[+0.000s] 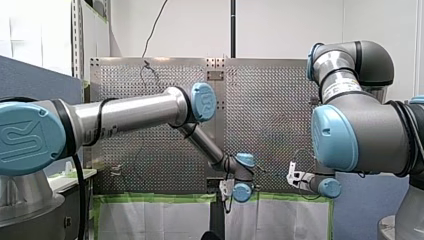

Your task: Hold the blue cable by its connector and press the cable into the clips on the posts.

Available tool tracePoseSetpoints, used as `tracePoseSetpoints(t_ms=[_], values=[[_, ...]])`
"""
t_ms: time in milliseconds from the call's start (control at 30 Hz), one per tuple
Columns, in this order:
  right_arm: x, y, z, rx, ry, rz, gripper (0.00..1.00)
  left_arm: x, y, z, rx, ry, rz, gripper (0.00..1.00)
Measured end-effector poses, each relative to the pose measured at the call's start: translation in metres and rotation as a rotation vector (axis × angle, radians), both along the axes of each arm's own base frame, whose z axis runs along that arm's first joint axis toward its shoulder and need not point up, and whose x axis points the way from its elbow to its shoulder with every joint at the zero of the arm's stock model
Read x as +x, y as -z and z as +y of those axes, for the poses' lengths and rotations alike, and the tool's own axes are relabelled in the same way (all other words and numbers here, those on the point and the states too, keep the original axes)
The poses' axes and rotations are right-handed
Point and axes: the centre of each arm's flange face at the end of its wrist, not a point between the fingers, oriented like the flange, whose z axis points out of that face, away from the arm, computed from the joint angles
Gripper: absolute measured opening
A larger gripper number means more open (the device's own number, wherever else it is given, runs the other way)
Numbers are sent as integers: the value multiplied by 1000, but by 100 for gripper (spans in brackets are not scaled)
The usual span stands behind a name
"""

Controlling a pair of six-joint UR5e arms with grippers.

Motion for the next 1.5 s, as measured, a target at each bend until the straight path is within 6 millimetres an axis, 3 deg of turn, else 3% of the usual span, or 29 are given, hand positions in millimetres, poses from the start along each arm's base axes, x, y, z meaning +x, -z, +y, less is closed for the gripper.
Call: tracePoseSetpoints(t_ms=[167, 467, 933, 1300, 1500], values=[[0, -1, -1, -3, -1, -4, 0, 1, 10, 8, 23, -8, 22, 0], [0, -2, -5, -5, 0, -11, 0, 12, 2, 10, 15, -18, 13, 0], [-4, -8, -18, -13, 11, -32, 0, 37, -53, 1, -40, -7, -32, 0], [-4, -11, -25, -23, 14, -45, 0, 51, -50, 17, -38, -4, -12, 0], [-1, -11, -25, -26, 14, -43, 0, 44, -41, 20, -30, 15, 7, 0]])
